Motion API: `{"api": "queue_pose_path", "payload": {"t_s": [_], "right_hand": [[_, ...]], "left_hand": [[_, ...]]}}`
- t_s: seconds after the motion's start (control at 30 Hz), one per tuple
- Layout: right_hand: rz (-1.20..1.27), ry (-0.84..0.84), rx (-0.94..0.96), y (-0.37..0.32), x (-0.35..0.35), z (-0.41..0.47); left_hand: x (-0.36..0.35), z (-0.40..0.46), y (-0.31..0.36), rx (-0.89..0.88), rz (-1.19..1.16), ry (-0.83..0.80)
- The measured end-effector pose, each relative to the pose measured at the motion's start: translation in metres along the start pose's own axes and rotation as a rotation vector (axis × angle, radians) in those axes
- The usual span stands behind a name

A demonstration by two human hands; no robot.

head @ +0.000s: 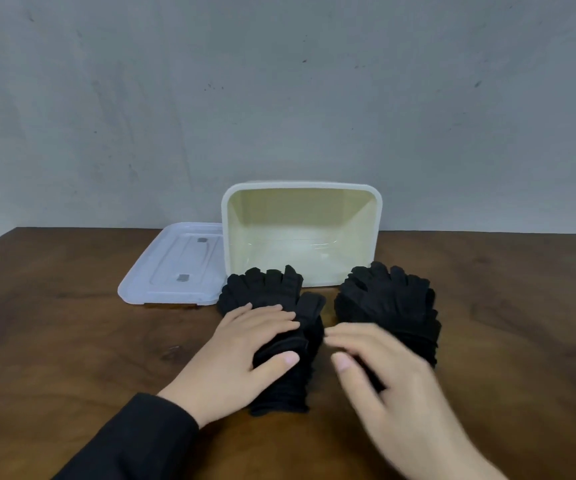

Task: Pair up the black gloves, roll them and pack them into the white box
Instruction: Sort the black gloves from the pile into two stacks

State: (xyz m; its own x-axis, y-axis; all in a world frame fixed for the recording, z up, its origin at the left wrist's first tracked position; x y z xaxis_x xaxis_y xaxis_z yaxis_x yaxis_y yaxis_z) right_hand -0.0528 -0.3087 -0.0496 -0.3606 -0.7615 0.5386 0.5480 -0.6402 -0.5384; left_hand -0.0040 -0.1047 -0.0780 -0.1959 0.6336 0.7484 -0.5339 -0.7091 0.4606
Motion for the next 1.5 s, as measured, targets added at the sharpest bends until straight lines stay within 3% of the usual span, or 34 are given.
{"api": "queue_pose_path", "payload": {"t_s": [0.07,0.17,0.5,0.63,0.77,0.83,0.9,1.0,1.07,1.2,1.33,1.5], "right_hand": [[0.009,-0.130,-0.143,-0.002,-0.035,-0.012],[0.065,-0.180,-0.276,0.003,-0.062,-0.022],[0.122,-0.447,-0.125,-0.026,-0.103,-0.014],[0.154,-0.310,-0.065,-0.031,-0.090,-0.011],[0.124,0.114,0.152,-0.026,-0.030,0.005],[0.049,0.249,0.170,-0.014,0.006,0.017],[-0.092,0.196,0.065,0.009,0.032,0.028],[-0.340,-0.163,-0.097,0.048,0.038,0.025],[-0.395,-0.283,-0.142,0.064,0.035,0.014],[-0.381,-0.219,-0.173,0.071,0.044,0.005],[-0.323,-0.253,-0.143,0.068,0.048,0.005],[-0.315,-0.142,-0.104,0.063,0.061,0.016]], "left_hand": [[-0.001,-0.003,-0.001,-0.008,0.027,0.018],[-0.001,-0.010,0.002,-0.031,0.074,0.042],[0.049,-0.045,-0.038,0.053,0.089,0.171],[0.058,-0.050,-0.046,0.074,0.103,0.185],[0.057,-0.053,-0.045,0.088,0.117,0.193],[0.056,-0.053,-0.044,0.092,0.139,0.193],[0.056,-0.053,-0.041,0.090,0.156,0.195],[0.058,-0.053,-0.041,0.105,0.146,0.190],[0.059,-0.052,-0.045,0.114,0.153,0.186],[0.061,-0.053,-0.036,0.120,0.105,0.177],[0.066,-0.040,-0.055,0.162,-0.094,0.182],[0.079,-0.022,-0.044,0.403,-0.345,0.480]]}}
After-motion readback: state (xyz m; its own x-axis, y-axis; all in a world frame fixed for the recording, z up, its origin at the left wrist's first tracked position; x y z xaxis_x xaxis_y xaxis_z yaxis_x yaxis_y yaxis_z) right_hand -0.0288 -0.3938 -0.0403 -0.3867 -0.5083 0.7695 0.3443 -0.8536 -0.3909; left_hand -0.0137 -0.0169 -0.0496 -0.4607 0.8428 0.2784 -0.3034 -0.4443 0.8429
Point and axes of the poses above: each hand's wrist, its own z-axis towards the middle knuckle, its own x-axis out of the back of the hand, y = z × x, the point moved 4 cm from there along z, towards the middle knuckle, and after that the axes turned 12 degrees about y, right-handed, at the moved point
